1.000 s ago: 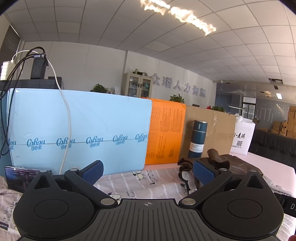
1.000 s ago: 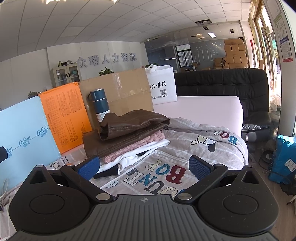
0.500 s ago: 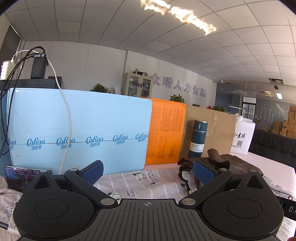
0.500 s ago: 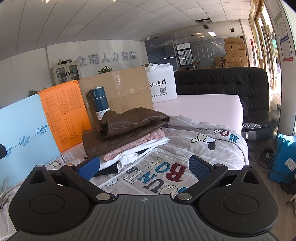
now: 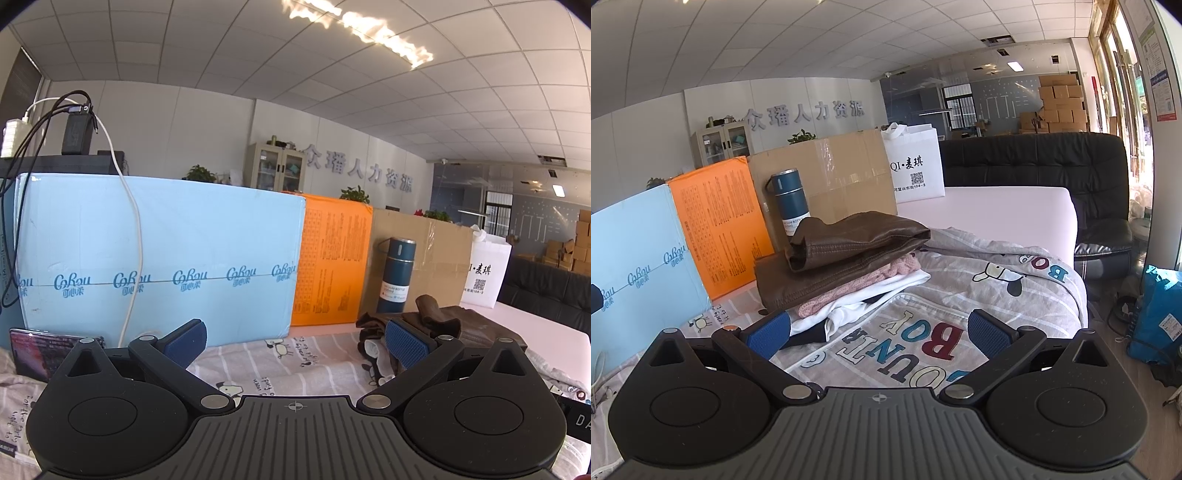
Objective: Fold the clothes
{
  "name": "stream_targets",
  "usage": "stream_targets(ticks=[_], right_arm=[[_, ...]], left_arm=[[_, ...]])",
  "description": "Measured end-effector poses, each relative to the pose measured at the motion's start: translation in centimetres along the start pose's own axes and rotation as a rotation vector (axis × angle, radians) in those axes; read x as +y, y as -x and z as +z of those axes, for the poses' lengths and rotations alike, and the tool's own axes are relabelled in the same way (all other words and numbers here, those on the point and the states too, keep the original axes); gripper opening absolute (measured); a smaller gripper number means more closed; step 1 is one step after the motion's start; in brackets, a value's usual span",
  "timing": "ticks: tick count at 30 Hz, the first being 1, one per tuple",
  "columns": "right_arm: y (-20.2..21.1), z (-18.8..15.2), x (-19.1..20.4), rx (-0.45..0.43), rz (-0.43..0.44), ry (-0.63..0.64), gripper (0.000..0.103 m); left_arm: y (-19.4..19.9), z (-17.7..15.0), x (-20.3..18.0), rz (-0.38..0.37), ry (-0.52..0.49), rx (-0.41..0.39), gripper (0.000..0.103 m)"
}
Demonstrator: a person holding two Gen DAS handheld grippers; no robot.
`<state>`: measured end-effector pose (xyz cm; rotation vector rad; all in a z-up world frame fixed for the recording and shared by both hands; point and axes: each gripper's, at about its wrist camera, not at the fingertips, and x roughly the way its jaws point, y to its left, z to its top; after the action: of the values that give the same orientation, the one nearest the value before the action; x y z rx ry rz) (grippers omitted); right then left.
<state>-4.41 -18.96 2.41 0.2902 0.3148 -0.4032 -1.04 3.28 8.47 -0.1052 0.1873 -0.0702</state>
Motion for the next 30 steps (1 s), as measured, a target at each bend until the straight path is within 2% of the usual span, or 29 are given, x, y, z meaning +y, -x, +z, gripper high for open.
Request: stream_targets(ticks=[30], right_arm=[[-0.17,-0.18,0.17,0.012,0.003,0.007,0.103]], left_arm=[[-0.28,-0.05,0.08,0.001,0.0,0.005,0.103]])
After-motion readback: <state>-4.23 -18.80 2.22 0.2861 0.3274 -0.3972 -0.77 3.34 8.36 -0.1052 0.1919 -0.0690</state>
